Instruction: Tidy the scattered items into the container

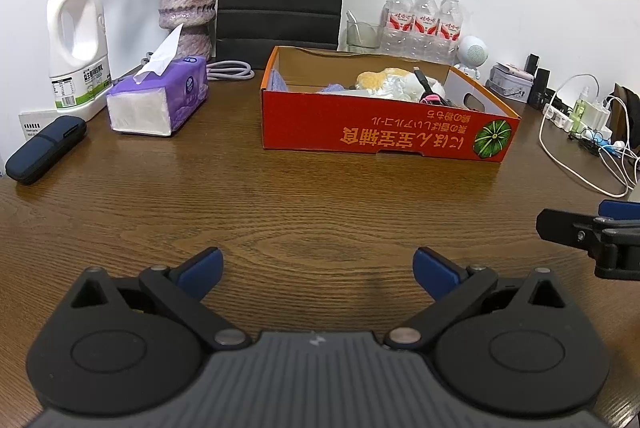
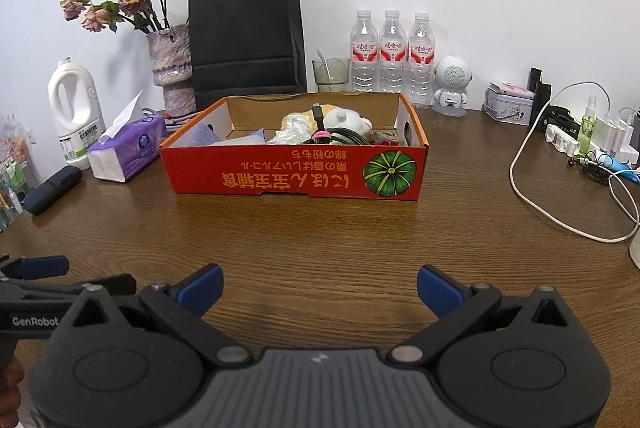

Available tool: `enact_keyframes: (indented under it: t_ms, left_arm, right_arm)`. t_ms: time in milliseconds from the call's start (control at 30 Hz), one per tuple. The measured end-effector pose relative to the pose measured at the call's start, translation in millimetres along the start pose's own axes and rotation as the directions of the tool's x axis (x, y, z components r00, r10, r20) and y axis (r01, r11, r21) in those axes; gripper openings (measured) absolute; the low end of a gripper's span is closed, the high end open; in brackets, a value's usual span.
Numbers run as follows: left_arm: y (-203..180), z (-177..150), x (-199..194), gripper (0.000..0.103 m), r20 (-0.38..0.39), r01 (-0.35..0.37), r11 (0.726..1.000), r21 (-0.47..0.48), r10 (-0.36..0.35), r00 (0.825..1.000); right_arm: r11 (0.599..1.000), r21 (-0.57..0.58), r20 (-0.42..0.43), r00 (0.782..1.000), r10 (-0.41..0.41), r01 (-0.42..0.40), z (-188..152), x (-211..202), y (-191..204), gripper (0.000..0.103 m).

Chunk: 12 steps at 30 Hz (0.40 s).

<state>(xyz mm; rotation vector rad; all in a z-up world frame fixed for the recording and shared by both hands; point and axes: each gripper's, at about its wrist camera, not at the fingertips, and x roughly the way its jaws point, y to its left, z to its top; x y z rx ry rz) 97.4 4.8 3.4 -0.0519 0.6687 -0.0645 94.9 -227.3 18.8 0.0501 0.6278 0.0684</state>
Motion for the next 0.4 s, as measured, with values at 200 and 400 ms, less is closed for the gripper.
enact_keyframes:
  t_ms: [200, 400]
  left_arm:
    - [-1.6, -0.4, -0.8, 0.103, -0.001, 0.003, 1.0, 0.0, -0.003, 1.0]
    - [-7.4, -1.5, -1.0, 0.103, 0.014, 0.012, 0.999, 0.036, -0.013, 1.0]
  right_arm:
    - [1.0, 0.001, 0.0, 1.0, -0.001, 0.001, -0.1, 0.1, 0.0, 0.103]
    - [1.0, 0.0, 0.0, 1.0, 0.0, 0.0, -0.1, 0.2, -0.2, 0.103]
